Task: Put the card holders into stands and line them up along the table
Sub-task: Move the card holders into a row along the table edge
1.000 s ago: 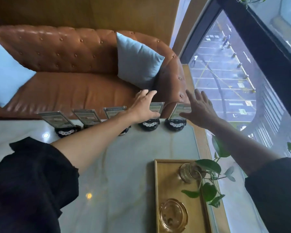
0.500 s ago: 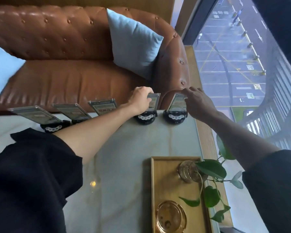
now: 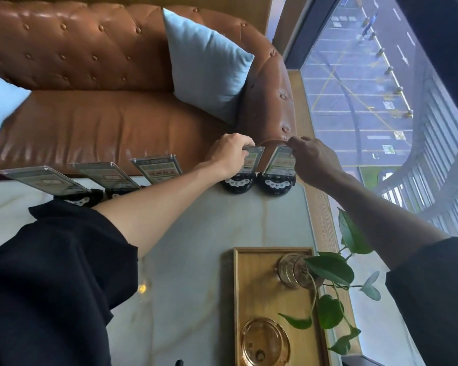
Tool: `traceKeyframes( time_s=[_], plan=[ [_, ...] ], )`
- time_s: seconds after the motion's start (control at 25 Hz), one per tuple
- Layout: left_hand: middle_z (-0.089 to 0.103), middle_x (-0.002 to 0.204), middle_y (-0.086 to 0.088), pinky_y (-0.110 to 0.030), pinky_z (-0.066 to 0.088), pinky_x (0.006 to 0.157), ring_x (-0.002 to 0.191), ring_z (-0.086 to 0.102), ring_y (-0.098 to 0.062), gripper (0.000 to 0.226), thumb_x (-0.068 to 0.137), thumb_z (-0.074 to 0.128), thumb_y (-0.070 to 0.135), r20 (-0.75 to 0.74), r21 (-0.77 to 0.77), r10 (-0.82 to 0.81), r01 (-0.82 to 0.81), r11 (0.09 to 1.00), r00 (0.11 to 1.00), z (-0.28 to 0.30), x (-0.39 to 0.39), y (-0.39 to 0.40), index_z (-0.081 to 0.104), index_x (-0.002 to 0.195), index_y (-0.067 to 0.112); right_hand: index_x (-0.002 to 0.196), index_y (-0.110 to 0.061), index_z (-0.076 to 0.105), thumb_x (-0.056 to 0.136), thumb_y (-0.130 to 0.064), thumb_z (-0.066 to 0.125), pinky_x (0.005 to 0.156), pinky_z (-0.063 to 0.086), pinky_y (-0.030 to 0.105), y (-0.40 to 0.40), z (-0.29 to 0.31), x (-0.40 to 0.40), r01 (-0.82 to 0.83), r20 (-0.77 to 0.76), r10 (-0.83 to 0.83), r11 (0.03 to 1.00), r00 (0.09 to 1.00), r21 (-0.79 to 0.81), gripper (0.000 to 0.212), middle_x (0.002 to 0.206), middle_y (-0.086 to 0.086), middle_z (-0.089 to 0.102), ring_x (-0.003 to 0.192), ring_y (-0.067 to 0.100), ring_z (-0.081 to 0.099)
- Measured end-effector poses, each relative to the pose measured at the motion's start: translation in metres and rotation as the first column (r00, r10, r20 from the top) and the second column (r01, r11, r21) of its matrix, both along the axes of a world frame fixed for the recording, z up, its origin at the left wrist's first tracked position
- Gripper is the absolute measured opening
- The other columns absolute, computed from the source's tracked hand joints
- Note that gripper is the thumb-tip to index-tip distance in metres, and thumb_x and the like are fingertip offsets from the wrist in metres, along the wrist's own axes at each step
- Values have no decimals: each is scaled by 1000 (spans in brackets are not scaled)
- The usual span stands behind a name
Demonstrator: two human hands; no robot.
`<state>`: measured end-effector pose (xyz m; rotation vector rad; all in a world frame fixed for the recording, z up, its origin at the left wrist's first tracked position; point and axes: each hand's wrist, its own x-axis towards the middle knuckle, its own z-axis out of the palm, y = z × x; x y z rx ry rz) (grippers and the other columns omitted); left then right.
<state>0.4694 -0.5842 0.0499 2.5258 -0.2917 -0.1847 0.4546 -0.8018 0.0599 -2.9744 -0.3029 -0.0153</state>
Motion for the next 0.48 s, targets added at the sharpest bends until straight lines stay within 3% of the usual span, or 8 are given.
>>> traceKeyframes(
  time_s=[0.48],
  plan=[
    [78, 97, -4, -40, 56, 83, 92, 70, -30, 24, 84, 60, 12, 24, -72, 23, -21, 997, 999, -8, 0, 0, 75, 101, 22, 107, -14, 60, 83, 4, 47, 58, 39, 34, 0, -7, 2, 5, 66, -5, 1000, 998, 11, 32, 95, 8, 64, 90, 35, 56]
  ],
)
